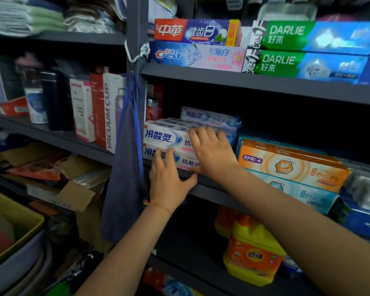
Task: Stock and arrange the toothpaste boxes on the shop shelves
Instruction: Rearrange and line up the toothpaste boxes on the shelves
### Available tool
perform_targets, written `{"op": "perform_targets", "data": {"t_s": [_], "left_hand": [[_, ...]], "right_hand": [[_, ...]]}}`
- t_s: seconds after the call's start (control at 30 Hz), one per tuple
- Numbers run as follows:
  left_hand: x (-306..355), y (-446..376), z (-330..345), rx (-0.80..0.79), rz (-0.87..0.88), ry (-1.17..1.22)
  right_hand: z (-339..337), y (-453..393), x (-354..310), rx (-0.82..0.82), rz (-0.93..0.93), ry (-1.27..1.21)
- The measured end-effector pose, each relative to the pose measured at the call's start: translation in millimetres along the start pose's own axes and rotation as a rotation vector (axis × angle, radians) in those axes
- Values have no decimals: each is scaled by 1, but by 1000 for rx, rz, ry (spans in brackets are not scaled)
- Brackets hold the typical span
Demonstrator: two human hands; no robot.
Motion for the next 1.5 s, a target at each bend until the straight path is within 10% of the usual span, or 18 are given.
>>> {"op": "perform_targets", "data": {"t_s": [1.5], "left_hand": [[-5, -20, -3, 205, 304, -168]], "right_hand": [[14, 16, 4, 265, 94, 45]]}}
Point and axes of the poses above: each hand's wrist, its own y-axis away from the middle knuckle, its own z-axis out of the palm, x = y × z, the point moved 2 cm from there along -y, towards the middle knuckle, and after that the axes turned 11 degrees about -z, right-handed, at the moved point
